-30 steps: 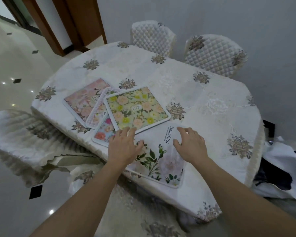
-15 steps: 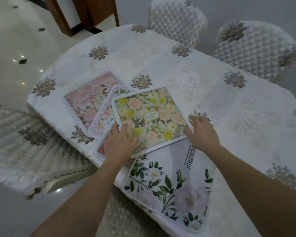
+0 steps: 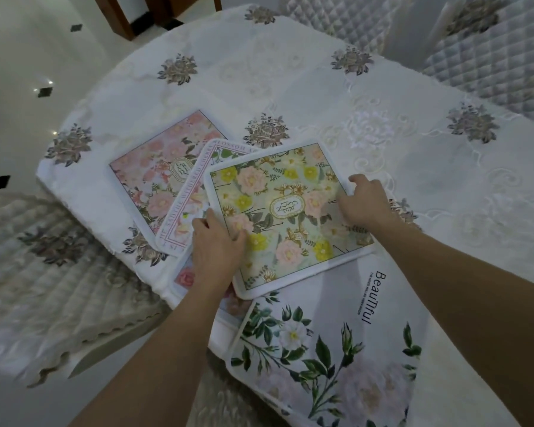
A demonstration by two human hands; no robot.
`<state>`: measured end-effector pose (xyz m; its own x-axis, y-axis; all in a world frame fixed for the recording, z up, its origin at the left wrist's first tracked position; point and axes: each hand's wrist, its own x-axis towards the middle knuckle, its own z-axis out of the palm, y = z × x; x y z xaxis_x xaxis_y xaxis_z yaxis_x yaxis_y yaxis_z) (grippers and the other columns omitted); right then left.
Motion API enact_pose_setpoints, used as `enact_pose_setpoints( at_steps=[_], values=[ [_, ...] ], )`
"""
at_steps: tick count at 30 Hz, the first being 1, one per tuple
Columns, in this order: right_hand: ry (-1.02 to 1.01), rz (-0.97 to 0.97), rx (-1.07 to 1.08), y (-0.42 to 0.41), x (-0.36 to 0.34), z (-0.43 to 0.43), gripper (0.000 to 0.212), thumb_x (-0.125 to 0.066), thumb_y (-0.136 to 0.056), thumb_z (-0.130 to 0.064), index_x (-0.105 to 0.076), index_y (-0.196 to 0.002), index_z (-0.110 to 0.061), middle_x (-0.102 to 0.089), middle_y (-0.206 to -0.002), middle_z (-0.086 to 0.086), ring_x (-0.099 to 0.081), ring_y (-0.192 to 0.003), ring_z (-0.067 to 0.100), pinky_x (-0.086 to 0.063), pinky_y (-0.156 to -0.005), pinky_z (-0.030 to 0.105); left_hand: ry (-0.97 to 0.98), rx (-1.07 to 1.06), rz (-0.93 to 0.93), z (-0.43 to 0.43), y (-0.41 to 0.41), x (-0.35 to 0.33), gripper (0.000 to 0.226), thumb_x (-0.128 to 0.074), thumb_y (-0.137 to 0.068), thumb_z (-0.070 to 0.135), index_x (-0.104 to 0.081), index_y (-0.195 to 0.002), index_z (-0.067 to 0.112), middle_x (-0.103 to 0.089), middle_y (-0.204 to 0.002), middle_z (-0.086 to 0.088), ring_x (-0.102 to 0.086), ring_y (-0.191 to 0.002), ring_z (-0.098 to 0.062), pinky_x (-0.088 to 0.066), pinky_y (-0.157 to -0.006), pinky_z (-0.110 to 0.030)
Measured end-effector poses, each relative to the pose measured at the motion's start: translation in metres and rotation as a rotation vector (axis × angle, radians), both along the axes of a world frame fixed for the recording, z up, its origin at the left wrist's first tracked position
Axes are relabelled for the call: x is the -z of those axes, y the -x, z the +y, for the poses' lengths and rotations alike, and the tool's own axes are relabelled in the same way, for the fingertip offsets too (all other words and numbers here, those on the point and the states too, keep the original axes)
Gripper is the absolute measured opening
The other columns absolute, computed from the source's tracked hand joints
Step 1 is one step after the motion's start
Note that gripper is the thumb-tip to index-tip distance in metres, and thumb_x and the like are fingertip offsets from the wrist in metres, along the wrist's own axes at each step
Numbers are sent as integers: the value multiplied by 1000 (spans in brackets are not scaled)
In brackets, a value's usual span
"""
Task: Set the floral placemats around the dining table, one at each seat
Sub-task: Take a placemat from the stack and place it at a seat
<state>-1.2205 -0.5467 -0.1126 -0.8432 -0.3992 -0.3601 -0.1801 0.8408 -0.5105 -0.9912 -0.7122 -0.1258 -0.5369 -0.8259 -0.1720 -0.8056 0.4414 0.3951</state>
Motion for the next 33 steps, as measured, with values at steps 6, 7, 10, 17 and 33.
enact_pose_setpoints(
  at_steps=[6,7,10,17,33],
  values=[
    [132,-79,139,8,4,-7,44,-56,-92,-36,-54,-126,-8,-59,-114,17,-60,-88,31,-52,-72,37,-212,-95,218,-18,12,1,33,-57,-95,33,-52,-112,5,-57,-101,-13,-59,-87,-30,-46,-66,-37],
    [168,-74,131,8,2,-7,38,-55,-94,-35,-57,-119,-6,-61,-107,16,-59,-84,30,-50,-69,36,-207,-63,250,-17,14,-1,28,-53,-98,32,-51,-108,6,-56,-97,-12,-58,-84,-29,-43,-64,-36],
    [171,-17,77,6,-11,-1,37,-48,-100,-33,-57,-110,1,-57,-96,14,-53,-84,28,-38,-67,34,-176,-8,324,-11,20,-14,24,-44,-102,32,-44,-104,8,-50,-87,-9,-51,-74,-26,-39,-58,-36],
    [235,88,167,-7,-55,52,29,-36,-104,-32,-42,-95,-5,-41,-75,1,-43,-76,24,-27,-63,32,-177,22,440,13,36,-54,24,-37,-104,35,-45,-103,12,-49,-75,-4,-48,-62,-24,-38,-52,-36],
    [292,208,645,-45,-103,282,33,-33,-104,-36,-45,-98,-6,-50,-84,6,-50,-81,27,-34,-66,35,-217,449,426,180,117,-114,32,-37,-104,36,-40,-88,8,-45,-71,0,-42,-60,-13,-27,-49,-32]
  ],
)
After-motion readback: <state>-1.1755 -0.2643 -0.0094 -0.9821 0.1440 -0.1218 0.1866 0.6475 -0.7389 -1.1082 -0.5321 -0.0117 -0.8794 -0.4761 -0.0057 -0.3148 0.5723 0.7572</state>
